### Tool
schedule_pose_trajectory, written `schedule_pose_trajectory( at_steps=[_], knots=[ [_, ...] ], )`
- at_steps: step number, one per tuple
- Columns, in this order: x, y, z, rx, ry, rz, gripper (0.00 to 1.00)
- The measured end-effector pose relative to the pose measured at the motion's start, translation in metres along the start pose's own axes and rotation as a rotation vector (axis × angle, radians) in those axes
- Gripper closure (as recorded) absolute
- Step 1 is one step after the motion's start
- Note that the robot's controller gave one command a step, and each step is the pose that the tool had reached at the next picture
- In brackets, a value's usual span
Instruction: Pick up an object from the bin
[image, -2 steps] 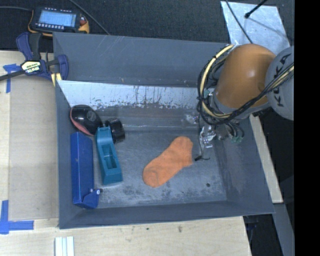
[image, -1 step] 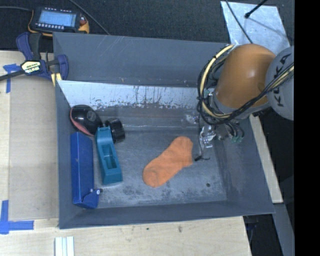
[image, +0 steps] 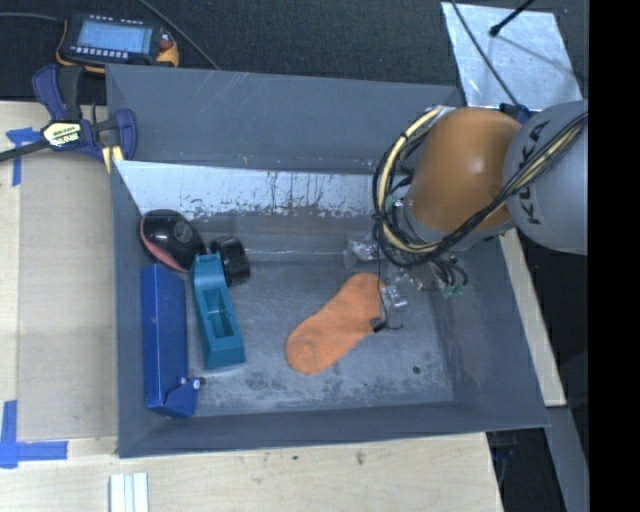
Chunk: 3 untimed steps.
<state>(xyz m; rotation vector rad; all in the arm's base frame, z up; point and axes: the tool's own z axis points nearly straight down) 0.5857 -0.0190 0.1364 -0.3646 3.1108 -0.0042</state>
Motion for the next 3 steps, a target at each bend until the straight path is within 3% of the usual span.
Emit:
schedule_pose_trajectory(
  at_steps=[1, 3],
  knots=[
    [0.0223, 0.0148, 0.0571, -0.003, 0.005, -0.059, 1.00],
    [0.0223, 0.0148, 0.0571, -0.003, 0.005, -0.060, 1.00]
  ],
)
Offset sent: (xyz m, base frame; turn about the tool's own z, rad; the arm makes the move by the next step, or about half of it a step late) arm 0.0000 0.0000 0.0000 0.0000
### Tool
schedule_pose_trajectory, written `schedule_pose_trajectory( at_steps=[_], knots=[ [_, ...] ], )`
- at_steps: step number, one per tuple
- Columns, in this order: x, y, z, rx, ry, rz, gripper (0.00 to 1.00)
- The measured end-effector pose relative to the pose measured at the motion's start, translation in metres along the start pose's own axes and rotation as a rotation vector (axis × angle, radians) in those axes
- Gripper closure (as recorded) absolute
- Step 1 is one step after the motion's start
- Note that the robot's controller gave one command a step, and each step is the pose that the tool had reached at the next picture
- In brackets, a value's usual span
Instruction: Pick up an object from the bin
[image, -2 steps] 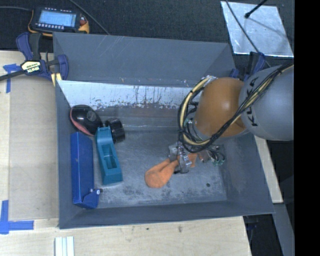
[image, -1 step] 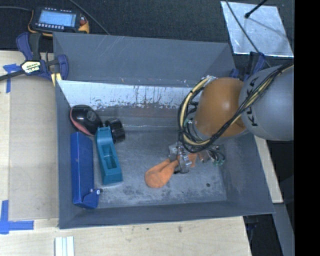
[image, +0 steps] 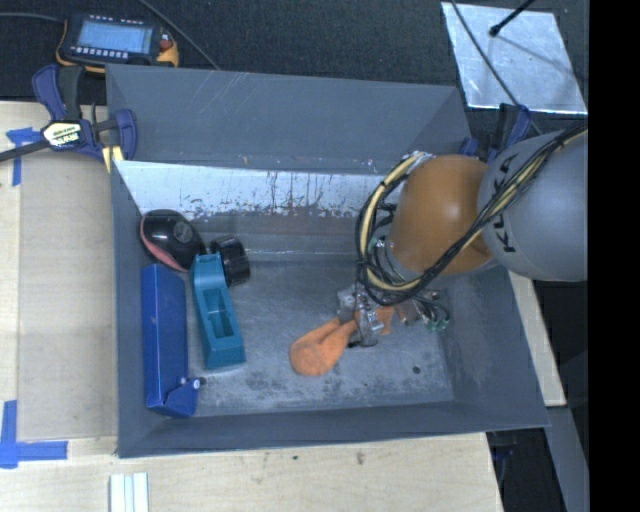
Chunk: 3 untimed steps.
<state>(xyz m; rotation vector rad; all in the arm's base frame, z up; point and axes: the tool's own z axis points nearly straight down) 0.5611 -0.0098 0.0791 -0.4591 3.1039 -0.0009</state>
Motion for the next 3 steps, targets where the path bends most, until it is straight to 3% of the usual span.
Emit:
schedule_pose_trajectory(
  at_steps=[3],
  knots=[
    [0.0000, 0.0000, 0.0000, 0.000, 0.000, -0.001, 1.00]
  ],
)
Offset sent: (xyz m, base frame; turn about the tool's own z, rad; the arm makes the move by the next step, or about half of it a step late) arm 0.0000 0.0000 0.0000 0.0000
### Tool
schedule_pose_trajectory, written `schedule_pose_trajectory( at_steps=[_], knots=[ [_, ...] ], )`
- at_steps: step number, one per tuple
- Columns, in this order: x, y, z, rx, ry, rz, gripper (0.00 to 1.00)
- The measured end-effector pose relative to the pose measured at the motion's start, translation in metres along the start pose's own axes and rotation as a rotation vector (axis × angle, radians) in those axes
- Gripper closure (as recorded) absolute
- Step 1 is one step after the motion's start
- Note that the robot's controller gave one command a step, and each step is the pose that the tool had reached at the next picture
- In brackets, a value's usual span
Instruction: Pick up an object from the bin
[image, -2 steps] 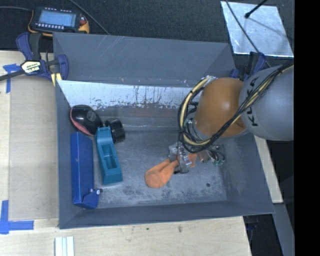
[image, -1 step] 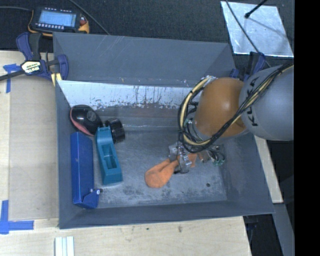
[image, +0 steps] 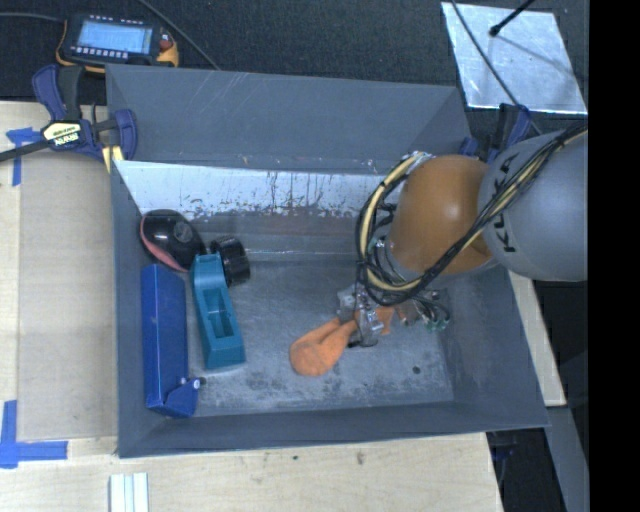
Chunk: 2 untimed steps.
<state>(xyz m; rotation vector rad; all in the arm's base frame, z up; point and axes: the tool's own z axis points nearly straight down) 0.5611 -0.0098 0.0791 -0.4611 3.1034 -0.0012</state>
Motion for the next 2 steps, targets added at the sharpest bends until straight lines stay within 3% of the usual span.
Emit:
schedule_pose_trajectory(
  at_steps=[2],
  knots=[
    [0.0000, 0.0000, 0.0000, 0.000, 0.000, 0.000, 1.00]
  ],
)
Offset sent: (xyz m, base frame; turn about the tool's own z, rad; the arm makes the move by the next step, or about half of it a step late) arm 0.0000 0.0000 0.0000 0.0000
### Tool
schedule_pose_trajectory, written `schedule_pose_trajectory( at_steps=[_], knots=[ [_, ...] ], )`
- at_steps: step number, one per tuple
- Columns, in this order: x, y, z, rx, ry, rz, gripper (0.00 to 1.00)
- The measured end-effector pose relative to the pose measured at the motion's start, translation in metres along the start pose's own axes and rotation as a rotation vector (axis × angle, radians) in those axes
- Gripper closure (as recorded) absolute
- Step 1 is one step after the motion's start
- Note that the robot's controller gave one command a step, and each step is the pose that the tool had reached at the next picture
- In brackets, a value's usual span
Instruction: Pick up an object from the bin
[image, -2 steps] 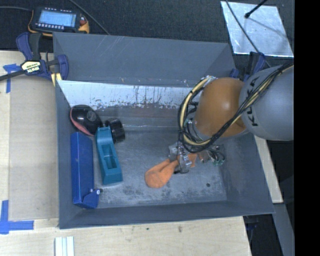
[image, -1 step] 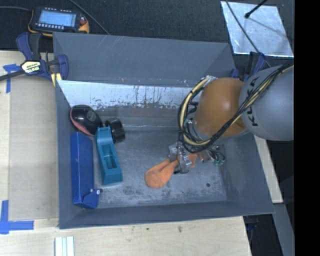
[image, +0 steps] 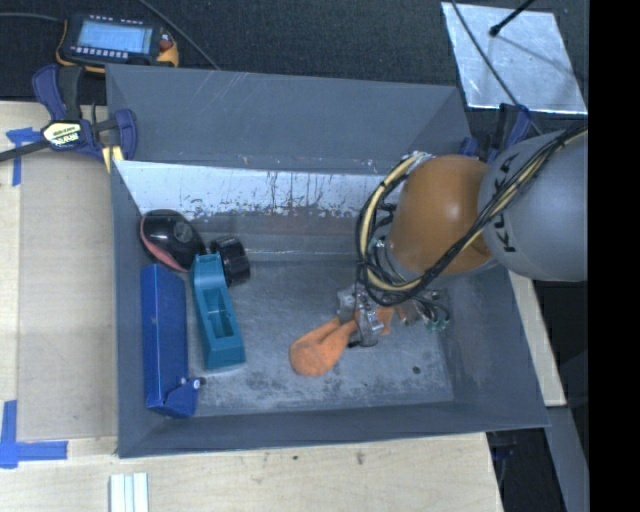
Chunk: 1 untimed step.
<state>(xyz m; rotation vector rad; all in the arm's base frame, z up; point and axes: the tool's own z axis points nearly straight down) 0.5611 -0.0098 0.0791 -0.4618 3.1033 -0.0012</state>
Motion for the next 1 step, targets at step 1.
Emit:
schedule_pose_trajectory(
  at_steps=[1],
  knots=[
    [0.0000, 0.0000, 0.0000, 0.000, 0.000, 0.000, 1.00]
  ],
)
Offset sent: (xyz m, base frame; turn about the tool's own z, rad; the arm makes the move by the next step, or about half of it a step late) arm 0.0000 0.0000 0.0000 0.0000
